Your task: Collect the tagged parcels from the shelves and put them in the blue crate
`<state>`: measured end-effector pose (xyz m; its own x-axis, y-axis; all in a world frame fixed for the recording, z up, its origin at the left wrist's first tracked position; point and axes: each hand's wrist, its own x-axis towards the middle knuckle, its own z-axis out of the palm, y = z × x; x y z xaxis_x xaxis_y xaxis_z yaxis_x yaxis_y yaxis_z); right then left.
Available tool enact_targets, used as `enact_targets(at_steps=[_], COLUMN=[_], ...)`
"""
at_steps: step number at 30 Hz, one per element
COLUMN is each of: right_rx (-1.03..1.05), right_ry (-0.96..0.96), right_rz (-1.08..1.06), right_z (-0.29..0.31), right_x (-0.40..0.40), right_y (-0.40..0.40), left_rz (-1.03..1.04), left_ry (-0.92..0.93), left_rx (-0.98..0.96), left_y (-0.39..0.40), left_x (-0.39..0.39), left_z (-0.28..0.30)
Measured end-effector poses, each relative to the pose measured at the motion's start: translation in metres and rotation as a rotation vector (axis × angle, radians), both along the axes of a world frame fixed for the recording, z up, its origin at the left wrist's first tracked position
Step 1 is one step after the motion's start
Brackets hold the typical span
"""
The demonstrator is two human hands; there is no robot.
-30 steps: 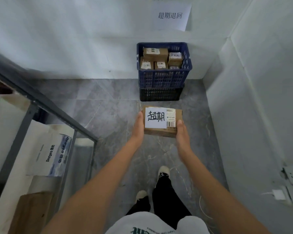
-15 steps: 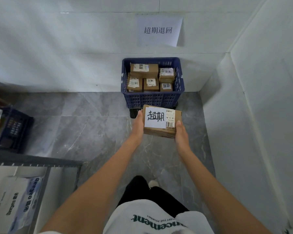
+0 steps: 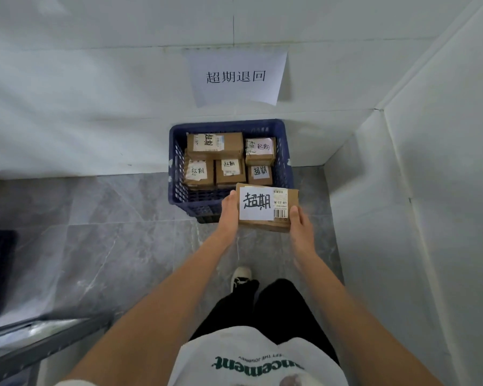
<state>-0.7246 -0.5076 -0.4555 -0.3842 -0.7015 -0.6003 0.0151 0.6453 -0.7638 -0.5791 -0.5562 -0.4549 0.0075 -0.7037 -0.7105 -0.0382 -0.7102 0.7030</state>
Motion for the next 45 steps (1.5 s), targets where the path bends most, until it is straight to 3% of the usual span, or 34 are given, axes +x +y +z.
enact_targets(at_steps=[3,7,11,15,20,24,34,41,45], right_rx=[0.042,0.143,0.191,0.207,0.258,0.251,0.193,0.294,0.249], right_ry=[0.04,0.051,0.017,-0.03,-0.023,-0.105,-0.039,0.002,0.087], right_rz=[0.019,0.049,0.064,0.094,0.113,0.157,0.194,0.226,0.211], right_z=[-0.027,-0.115,-0.113,-0.148,-0.206,-0.253,-0.303,-0.322,-0.329], right_x=[-0.015,-0.044,-0.049,-0.048,-0.043,-0.046,-0.053,-0.047,-0.045], right_y=[-0.044,-0.094,-0.143,-0.169,-0.205,-0.233,-0.265,-0.281,-0.278], left_rz=[-0.004,0.037,0.064,0.056,0.166,0.203,0.227,0.246,0.245], left_ry=[-0.034,-0.105,-0.128,-0.153,-0.028,0.053,0.135,0.131,0.143], left_rx=[0.091,0.143,0.235,0.329,0.363,0.398,0.45,0.435,0.394], left_y=[-0.041,-0.089,-0.131,-0.16,-0.194,-0.2,-0.223,-0.24,-0.238], left_x=[-0.015,-0.035,-0.049,-0.055,-0.057,-0.047,-0.06,-0.061,-0.063], left_z=[-0.023,-0.057,-0.1,-0.155,-0.221,-0.326,-0.387,-0.36,-0.36])
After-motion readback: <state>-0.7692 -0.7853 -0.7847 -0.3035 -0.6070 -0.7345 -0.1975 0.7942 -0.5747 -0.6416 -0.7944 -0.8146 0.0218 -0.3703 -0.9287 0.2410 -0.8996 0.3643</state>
